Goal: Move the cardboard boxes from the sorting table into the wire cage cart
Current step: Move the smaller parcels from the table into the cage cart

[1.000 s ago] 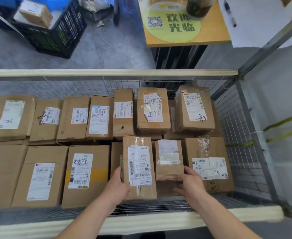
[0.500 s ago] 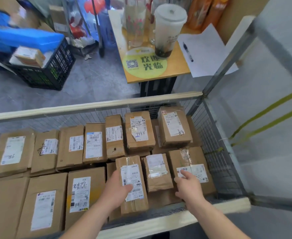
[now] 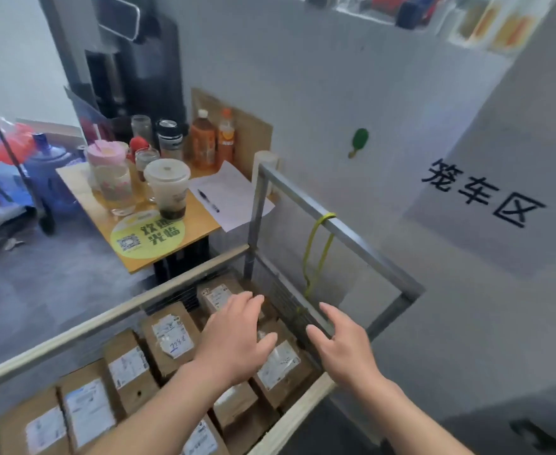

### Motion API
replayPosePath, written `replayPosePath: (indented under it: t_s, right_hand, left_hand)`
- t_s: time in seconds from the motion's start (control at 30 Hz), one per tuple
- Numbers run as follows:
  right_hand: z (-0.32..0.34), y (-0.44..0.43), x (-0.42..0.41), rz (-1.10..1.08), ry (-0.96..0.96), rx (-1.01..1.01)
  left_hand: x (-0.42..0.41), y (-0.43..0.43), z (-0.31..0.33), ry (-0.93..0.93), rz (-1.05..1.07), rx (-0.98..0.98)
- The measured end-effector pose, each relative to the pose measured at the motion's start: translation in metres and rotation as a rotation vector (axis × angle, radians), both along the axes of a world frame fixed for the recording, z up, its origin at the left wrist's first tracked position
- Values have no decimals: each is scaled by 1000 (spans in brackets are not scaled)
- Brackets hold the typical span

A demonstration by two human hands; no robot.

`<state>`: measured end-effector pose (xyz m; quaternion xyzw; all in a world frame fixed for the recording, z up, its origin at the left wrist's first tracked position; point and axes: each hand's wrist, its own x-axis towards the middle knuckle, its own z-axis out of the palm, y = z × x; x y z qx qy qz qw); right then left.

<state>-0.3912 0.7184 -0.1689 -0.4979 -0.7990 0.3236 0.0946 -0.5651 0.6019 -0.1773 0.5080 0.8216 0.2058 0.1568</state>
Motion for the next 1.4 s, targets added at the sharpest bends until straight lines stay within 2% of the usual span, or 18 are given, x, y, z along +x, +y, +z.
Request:
replayPosePath:
  t_s: [0.13, 0.57, 1.13, 1.4]
  right_hand:
    - [40, 1, 52, -113, 7, 119]
    - [122, -16, 268, -576, -157, 362]
    - [141, -81, 551, -1007, -178, 434]
    - [148, -111, 653, -1155, -176, 441]
  left_hand:
    - [34, 32, 43, 127, -198, 104]
    - [220, 106, 124, 250, -640, 266]
    - [504, 124, 174, 305, -993, 304]
    - [610, 118, 176, 238, -1093, 301]
